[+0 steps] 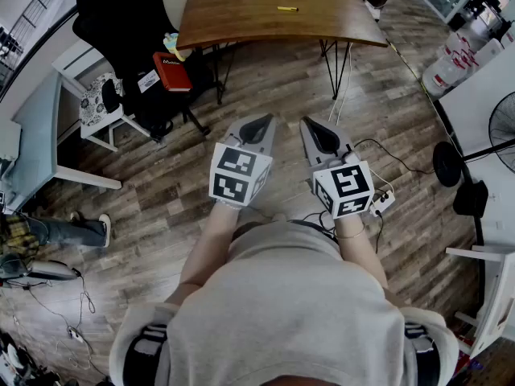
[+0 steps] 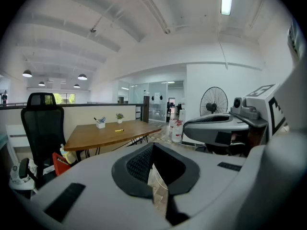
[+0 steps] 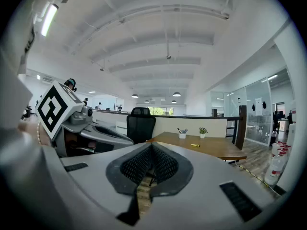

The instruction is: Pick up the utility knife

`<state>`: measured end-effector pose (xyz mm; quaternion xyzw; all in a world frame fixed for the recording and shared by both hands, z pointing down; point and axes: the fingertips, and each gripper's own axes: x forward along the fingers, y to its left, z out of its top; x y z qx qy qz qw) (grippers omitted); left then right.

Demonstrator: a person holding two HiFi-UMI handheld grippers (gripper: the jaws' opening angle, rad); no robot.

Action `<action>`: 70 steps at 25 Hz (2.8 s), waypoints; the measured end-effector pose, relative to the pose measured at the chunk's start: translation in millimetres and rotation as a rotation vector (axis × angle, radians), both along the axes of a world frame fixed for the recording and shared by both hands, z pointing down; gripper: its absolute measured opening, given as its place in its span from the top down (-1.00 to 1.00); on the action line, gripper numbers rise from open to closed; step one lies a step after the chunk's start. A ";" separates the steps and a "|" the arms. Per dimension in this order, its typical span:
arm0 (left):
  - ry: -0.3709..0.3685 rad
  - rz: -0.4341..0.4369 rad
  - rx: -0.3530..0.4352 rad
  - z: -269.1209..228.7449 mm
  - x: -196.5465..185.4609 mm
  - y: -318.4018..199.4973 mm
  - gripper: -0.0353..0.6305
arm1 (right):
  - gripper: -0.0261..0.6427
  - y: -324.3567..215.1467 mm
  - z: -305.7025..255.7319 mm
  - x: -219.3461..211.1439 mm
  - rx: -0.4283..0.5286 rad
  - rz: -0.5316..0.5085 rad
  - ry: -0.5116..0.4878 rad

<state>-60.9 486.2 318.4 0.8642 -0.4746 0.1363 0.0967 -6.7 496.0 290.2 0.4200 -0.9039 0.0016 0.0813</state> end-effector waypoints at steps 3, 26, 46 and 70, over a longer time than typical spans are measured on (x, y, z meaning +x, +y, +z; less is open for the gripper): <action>0.008 0.035 0.000 2.4 5.9 -0.5 0.88 | 0.89 -1.0 7.5 5.8 -0.011 0.006 0.009; 0.010 0.057 -0.018 20.0 49.0 15.8 0.86 | 0.89 26.2 24.4 37.2 -0.137 -0.074 -0.233; 0.004 0.135 -0.067 36.1 41.3 -120.6 0.22 | 0.89 -113.5 57.2 37.0 -0.206 -0.006 -0.187; 0.028 0.203 -0.057 31.2 -6.3 -309.1 0.27 | 0.89 -296.8 57.4 4.0 -0.203 0.071 -0.124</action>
